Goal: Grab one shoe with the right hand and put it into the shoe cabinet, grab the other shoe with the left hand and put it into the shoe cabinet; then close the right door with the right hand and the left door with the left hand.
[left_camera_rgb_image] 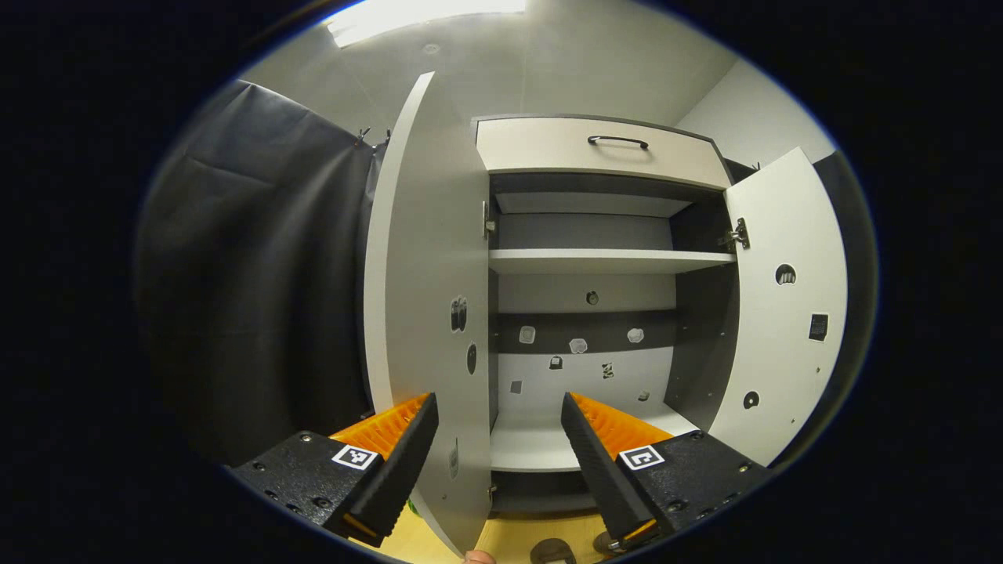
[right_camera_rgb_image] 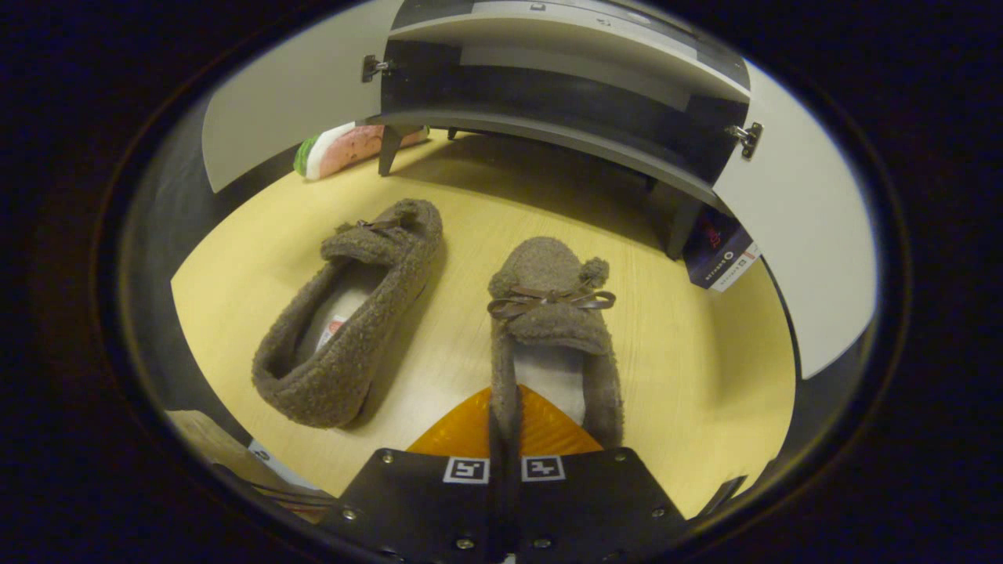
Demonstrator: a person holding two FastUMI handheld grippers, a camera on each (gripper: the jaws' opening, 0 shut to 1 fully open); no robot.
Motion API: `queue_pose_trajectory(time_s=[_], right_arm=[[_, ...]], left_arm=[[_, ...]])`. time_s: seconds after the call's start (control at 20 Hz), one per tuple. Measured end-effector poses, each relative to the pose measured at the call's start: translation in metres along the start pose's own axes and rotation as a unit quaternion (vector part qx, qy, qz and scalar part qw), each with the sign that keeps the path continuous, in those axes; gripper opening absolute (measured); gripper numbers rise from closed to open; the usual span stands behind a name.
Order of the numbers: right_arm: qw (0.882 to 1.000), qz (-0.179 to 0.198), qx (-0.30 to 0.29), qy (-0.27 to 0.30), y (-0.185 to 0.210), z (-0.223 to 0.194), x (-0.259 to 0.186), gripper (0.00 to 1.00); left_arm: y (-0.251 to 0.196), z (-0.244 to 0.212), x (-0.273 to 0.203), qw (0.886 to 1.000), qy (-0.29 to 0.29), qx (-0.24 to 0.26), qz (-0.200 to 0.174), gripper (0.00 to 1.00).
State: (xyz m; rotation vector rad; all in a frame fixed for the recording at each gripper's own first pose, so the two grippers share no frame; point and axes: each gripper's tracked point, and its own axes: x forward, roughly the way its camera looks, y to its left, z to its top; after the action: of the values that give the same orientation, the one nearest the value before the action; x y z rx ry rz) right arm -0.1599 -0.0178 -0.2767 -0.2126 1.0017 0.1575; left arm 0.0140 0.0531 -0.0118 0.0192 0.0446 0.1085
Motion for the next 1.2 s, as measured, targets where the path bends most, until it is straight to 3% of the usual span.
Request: queue_pose_trajectory(time_s=[0.2,0.4,0.55,0.8,0.95,1.2], right_arm=[[0.997,0.024,0.059,-0.052,-0.007,0.052,-0.033,0.00],[0.989,0.023,0.056,-0.134,-0.016,0.129,-0.085,0.01],[0.976,0.021,0.056,-0.210,-0.024,0.207,-0.134,0.00],[0.944,0.008,0.053,-0.326,-0.050,0.347,-0.204,0.00],[0.934,-0.022,0.041,-0.354,-0.077,0.419,-0.197,0.00],[0.942,-0.065,0.031,-0.327,-0.119,0.479,-0.134,0.00]], left_arm=[[-0.003,-0.006,0.003,1.000,0.007,-0.001,-0.005,0.96],[-0.005,-0.013,0.005,1.000,0.014,-0.002,-0.011,0.96],[-0.004,-0.018,0.007,1.000,0.018,-0.004,-0.012,0.96],[-0.005,-0.023,0.009,1.000,0.021,-0.009,-0.018,0.95],[-0.006,-0.024,0.009,0.999,0.022,-0.012,-0.020,0.95],[-0.006,-0.025,0.011,0.999,0.022,-0.012,-0.020,0.94]])
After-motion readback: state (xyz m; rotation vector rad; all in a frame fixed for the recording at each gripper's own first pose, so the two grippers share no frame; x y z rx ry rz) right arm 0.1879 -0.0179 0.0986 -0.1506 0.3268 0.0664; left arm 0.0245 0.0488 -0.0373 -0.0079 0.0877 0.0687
